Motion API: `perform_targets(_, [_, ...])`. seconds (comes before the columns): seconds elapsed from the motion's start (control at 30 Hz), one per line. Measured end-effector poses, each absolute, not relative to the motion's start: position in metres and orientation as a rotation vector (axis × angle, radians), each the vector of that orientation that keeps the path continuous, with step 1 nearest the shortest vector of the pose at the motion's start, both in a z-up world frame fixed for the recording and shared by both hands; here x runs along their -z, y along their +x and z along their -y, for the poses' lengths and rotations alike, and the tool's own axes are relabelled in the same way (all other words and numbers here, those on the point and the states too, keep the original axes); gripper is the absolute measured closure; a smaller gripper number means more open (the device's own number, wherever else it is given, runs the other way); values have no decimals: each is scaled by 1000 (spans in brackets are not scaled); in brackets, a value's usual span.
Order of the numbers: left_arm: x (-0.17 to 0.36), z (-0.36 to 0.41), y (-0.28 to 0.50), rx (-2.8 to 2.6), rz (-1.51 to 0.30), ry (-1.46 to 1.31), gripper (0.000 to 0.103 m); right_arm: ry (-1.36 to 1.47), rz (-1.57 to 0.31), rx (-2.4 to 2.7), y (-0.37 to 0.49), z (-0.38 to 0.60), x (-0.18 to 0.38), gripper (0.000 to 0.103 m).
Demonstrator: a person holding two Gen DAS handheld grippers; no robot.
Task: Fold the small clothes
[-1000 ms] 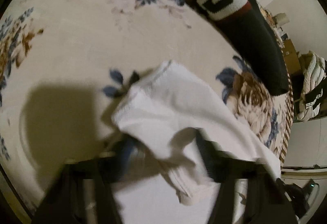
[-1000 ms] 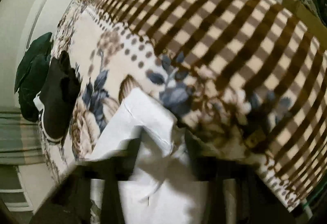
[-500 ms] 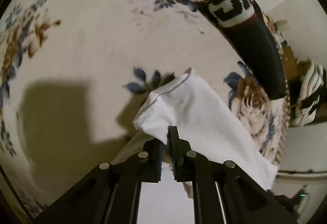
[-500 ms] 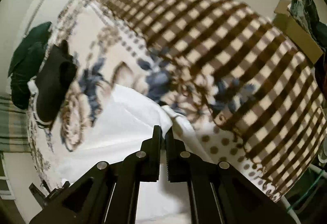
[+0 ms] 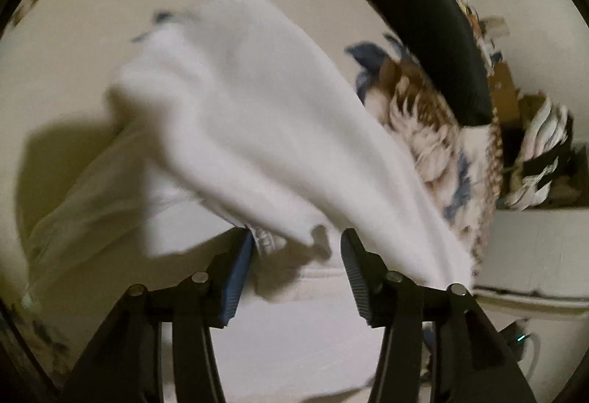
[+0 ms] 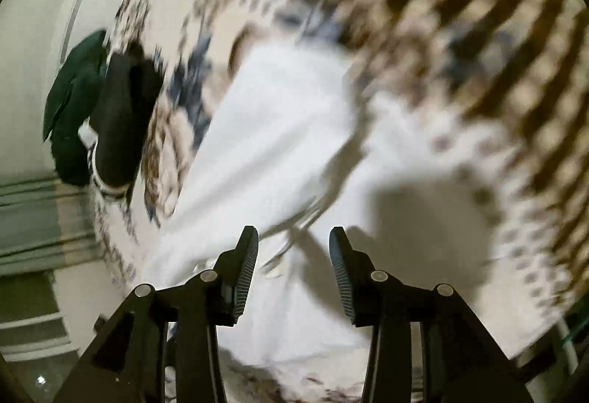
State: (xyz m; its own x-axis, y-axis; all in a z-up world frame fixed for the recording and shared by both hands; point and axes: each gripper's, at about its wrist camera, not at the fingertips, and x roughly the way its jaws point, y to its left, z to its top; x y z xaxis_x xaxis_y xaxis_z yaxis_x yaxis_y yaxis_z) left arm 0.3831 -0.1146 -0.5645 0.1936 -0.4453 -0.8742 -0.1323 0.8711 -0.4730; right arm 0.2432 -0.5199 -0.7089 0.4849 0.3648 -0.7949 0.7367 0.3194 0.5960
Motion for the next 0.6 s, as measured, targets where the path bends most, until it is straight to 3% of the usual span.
perform_targets(0.03, [564,121,382,226,-1346,-453,78,1288,-1118,319,251,515,716,60])
perform_targets(0.07, [563,123,380,229,-1334,-416,87,1299,-1115,316,256,511,721,60])
perform_targets(0.1, [562,124,379,234,-1328,-395,92,1289,-1119,323,262,505,724,60])
perform_targets(0.17, [555,118,374,248,-1300,-391,96,1242,-1111,355,266,498,721,79])
perform_targets(0.2, [549,114,369,253,-1290,-386,96,1219,-1111,349,266,494,715,91])
perform_targets(0.37, [536,92,349,262,-1294,-406,97,1147,-1109,337,253,484,690,93])
perform_targets(0.47, [557,89,347,241,-1377,-416,95,1116,-1161,326,249,483,694,92])
perform_targets(0.57, [560,77,346,217,-1421,-428,82,1174,-1251,332,241,492,714,82])
perform_targets(0.6, [554,75,346,205,-1418,-407,70,1191,-1261,350,237,497,715,78])
